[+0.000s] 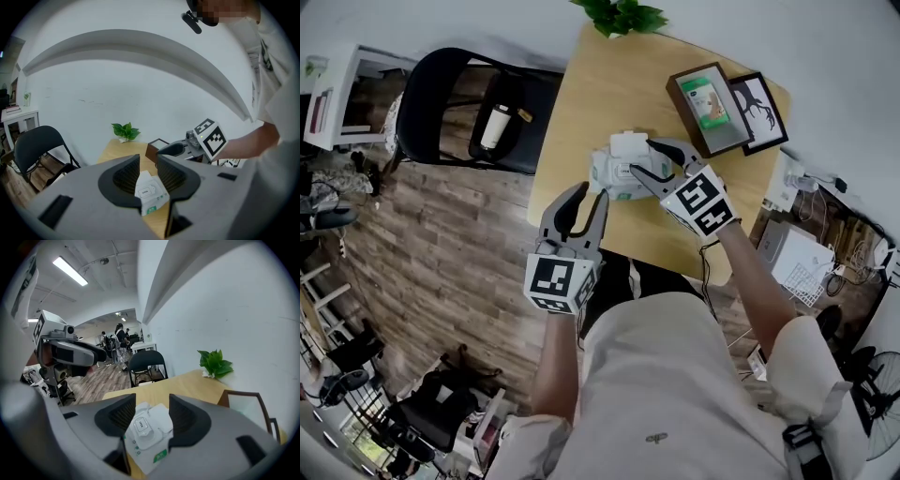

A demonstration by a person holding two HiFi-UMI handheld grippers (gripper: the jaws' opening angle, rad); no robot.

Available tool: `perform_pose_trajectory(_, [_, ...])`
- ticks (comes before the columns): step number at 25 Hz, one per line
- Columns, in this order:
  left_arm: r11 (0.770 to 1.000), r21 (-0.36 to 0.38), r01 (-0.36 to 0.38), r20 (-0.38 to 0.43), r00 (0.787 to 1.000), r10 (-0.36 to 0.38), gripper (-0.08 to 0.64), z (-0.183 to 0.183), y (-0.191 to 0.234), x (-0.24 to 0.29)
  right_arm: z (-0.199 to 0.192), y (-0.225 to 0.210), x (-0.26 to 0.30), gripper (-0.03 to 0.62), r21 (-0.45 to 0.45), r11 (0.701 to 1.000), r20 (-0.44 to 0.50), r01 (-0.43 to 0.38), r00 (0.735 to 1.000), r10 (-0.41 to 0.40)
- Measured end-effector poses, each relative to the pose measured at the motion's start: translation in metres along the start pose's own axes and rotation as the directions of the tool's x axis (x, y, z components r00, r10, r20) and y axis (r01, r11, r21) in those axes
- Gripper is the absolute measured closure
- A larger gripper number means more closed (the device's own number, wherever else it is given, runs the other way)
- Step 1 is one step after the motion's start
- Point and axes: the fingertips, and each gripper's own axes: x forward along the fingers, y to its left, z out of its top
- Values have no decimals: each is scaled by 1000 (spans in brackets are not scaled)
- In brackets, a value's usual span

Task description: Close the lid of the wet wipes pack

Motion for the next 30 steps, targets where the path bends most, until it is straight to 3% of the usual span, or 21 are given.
perform_pose_trajectory(21, [1000, -6, -18, -30, 999, 18, 465, -20, 20, 17, -39, -25, 72, 340, -63, 986, -169, -154, 975, 141])
perform_pose_trajectory(30, [999, -17, -28, -28, 999, 28, 465, -23, 20, 17, -52, -27, 95, 336, 7, 977, -213, -215, 954, 211])
